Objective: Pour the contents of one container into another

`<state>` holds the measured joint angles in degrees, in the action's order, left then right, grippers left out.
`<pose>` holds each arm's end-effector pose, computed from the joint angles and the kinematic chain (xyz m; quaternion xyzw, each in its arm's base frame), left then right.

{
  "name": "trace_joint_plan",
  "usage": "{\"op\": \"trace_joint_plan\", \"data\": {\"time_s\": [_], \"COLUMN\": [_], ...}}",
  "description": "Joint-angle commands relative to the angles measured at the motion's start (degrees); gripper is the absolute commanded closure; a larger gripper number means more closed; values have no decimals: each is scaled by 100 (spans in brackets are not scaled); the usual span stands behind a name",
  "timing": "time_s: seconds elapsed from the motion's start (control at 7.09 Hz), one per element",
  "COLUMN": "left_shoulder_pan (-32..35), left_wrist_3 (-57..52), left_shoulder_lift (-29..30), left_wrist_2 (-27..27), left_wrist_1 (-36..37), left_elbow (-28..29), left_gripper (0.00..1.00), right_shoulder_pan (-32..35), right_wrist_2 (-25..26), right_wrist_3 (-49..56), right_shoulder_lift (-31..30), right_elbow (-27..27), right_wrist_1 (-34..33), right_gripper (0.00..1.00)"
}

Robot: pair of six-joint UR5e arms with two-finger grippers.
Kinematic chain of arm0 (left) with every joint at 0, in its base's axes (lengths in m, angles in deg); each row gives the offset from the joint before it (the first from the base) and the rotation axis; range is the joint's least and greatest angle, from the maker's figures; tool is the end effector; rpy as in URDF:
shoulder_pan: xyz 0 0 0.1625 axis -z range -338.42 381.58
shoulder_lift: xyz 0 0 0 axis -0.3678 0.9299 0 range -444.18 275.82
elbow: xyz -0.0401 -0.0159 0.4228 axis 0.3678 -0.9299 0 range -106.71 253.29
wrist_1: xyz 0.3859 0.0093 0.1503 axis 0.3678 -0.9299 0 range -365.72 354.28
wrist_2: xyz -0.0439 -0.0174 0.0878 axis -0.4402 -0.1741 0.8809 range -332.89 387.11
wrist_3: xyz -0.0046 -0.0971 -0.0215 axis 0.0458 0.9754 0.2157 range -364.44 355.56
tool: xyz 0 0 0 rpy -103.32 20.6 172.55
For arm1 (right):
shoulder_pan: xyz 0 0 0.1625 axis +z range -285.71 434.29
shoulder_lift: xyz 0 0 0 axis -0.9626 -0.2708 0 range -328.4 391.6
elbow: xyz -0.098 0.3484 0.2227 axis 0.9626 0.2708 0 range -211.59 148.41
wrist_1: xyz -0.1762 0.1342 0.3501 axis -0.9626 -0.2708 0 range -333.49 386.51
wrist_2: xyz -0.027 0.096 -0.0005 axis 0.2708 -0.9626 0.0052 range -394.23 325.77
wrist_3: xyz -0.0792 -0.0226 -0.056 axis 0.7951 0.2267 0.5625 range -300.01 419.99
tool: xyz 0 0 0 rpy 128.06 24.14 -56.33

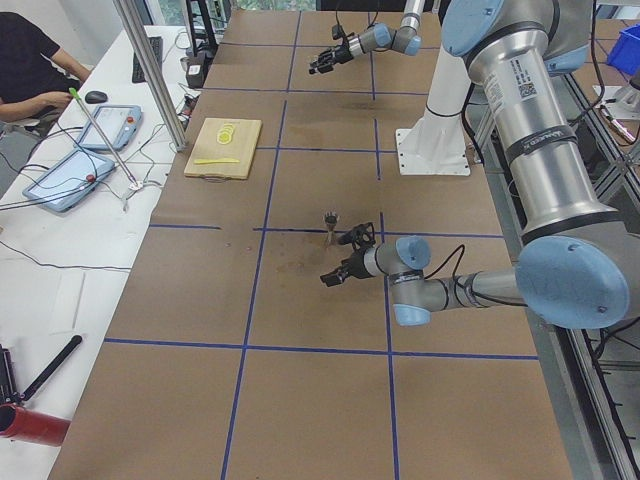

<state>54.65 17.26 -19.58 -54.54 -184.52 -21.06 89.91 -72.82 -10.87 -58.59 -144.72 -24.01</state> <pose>0.1814 -0.2944 0.6323 0.4684 0.3054 0.2119 0.8015 -0.3872 -0.3274 0.3750 0.4935 -0.3347 0.2010 0.7772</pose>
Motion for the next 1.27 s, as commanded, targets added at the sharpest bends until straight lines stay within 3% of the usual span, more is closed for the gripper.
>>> {"op": "trace_joint_plan", "data": {"time_s": [0.0,0.14,0.42,0.56,0.85,0.99,1.13], "left_shoulder_pan": [1678,2190,3438,3600,3750,3751,3759], "left_wrist_3": [-797,-825,-852,-713,-316,-272,-159], "left_shoulder_lift": [699,1078,2096,2127,2101,2023,1770], "left_wrist_2": [-1513,-2104,-4454,-5153,-5895,-5863,-5350], "left_wrist_1": [1347,2140,4230,4457,4748,5097,5048], "left_elbow": [163,155,137,102,41,-160,-449], "left_gripper": [0,0,0,0,0,0,0], "right_shoulder_pan": [-7,-7,-76,-190,-636,-718,-771], "right_wrist_2": [-17,18,228,307,761,808,887], "right_wrist_3": [-33,-7,-15,-68,-251,-314,-314], "right_shoulder_lift": [-584,-605,-728,-719,-719,-719,-719], "right_elbow": [463,711,1072,1291,1547,1566,1609], "right_wrist_1": [1185,1550,1571,1580,1589,1589,1589], "right_gripper": [98,98,95,94,91,91,91]}}
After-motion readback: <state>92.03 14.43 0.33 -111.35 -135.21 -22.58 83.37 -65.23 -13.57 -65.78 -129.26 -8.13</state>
